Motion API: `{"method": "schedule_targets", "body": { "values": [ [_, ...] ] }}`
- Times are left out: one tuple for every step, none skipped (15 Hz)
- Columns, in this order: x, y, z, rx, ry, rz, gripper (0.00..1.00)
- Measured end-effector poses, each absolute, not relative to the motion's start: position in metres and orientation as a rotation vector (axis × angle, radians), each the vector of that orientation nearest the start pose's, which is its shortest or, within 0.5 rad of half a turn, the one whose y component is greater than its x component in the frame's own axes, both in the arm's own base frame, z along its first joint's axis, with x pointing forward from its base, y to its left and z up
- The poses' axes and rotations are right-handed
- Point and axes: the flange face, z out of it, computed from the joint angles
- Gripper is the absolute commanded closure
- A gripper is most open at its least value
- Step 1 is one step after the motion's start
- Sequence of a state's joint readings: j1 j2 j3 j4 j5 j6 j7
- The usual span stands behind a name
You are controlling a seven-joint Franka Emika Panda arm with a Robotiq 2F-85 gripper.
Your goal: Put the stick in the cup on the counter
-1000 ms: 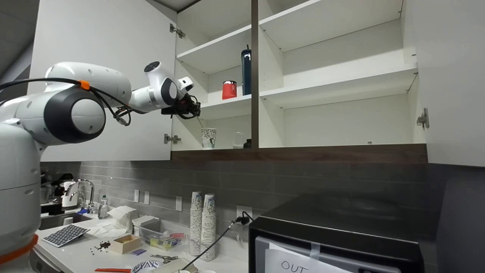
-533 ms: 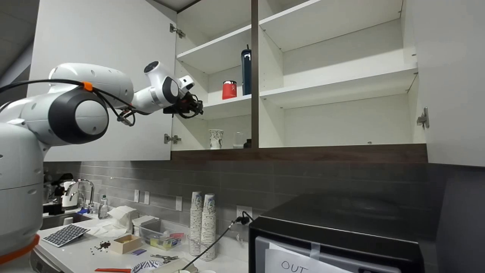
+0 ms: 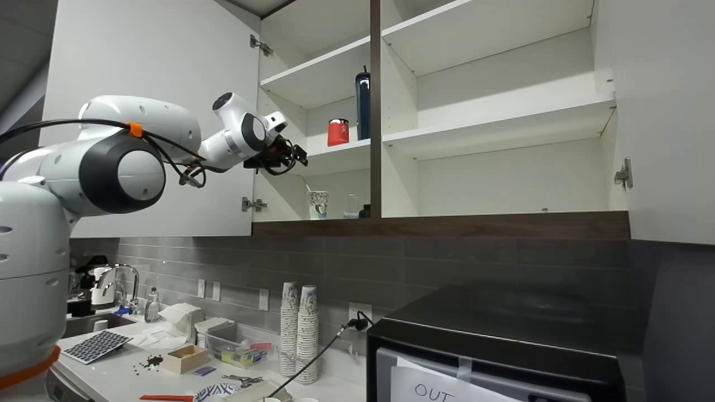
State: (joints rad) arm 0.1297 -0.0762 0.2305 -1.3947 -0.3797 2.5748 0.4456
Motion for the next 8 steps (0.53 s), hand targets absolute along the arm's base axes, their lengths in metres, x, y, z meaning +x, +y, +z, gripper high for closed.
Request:
{"method": "schedule_targets", "body": {
  "values": [
    [0.501, 0.205, 0.878, -2.413, -0.118, -1.823, 0.00],
    [0.501, 0.205, 0.878, -2.414, -0.118, -1.822, 0.00],
    [0.502, 0.205, 0.877, -2.415, -0.121, -1.820, 0.00],
    [0.503, 0.206, 0.875, -2.427, -0.121, -1.810, 0.00],
    [0.505, 0.206, 0.872, -2.447, -0.117, -1.793, 0.00],
    [0.507, 0.206, 0.869, -2.465, -0.112, -1.776, 0.00],
    [0.509, 0.206, 0.866, -2.482, -0.106, -1.757, 0.00],
    [0.510, 0.206, 0.863, -2.509, -0.088, -1.732, 0.00]
  ]
}}
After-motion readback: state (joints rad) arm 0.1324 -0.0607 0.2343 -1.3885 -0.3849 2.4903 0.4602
